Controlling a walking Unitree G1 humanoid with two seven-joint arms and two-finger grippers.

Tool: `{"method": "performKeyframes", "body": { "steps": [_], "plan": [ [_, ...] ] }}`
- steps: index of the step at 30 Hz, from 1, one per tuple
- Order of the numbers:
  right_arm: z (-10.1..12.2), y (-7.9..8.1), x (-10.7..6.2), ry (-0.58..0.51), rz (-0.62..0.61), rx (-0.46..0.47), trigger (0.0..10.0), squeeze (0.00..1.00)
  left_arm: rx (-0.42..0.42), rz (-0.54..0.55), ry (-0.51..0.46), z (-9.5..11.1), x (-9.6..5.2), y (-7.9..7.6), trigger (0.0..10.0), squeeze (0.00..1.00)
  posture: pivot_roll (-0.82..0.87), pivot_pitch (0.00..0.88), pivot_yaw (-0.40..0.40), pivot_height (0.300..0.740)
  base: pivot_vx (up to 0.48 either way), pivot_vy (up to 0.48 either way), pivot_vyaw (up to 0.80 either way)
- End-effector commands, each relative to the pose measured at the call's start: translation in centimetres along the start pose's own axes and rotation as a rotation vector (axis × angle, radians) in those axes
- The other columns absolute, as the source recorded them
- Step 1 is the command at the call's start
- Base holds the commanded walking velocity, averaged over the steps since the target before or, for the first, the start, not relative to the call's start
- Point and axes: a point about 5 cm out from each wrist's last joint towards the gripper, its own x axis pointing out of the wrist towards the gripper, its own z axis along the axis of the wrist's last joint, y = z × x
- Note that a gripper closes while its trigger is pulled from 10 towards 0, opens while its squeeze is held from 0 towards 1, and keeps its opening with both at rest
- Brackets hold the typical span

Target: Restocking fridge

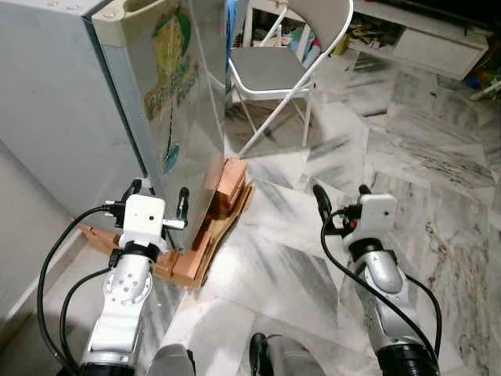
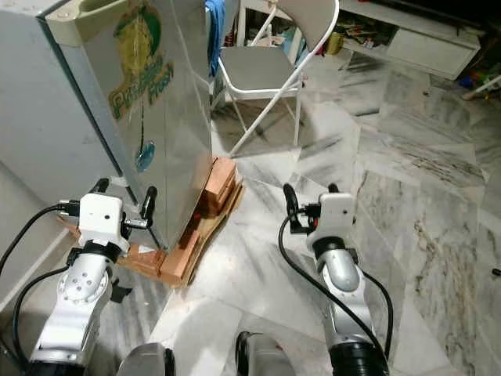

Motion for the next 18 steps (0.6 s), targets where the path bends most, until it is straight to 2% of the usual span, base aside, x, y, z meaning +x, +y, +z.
{"method": "performKeyframes", "body": {
  "steps": [1,3,7,10,14,18],
  "plan": [
    [0.1,-0.3,-0.3,0.003,-0.003,-0.015,10.0,0.00,-0.008,0.041,0.015,-0.4,0.6,0.5,10.0,0.00,0.06,0.129,-0.068,0.740,0.000,0.000,0.00],
    [0.2,-0.3,-0.6,0.006,-0.002,-0.023,10.0,0.00,-0.017,0.066,0.018,-0.6,1.8,1.1,10.0,0.00,0.05,0.136,-0.068,0.740,0.000,0.000,0.00],
    [0.3,-0.4,-0.9,0.009,0.003,-0.047,10.0,0.00,-0.012,0.098,0.018,-0.6,3.3,1.8,10.0,0.00,0.03,0.142,-0.068,0.740,0.000,0.000,0.00],
    [0.3,-0.9,-1.7,0.022,0.001,-0.066,10.0,0.00,-0.004,0.178,0.025,-0.5,4.9,3.0,10.0,0.00,0.00,0.144,-0.063,0.740,0.000,0.000,0.00],
    [0.4,-1.2,-2.1,0.027,-0.004,-0.077,10.0,0.00,-0.015,0.188,0.018,-0.4,5.6,3.3,10.0,0.00,0.00,0.149,-0.061,0.740,0.000,0.000,0.00],
    [0.3,-1.4,-2.4,0.038,-0.015,-0.082,10.0,0.00,-0.029,0.164,0.013,-0.3,6.5,2.8,10.0,0.00,-0.01,0.154,-0.057,0.740,0.000,0.000,0.00]
  ]
}}
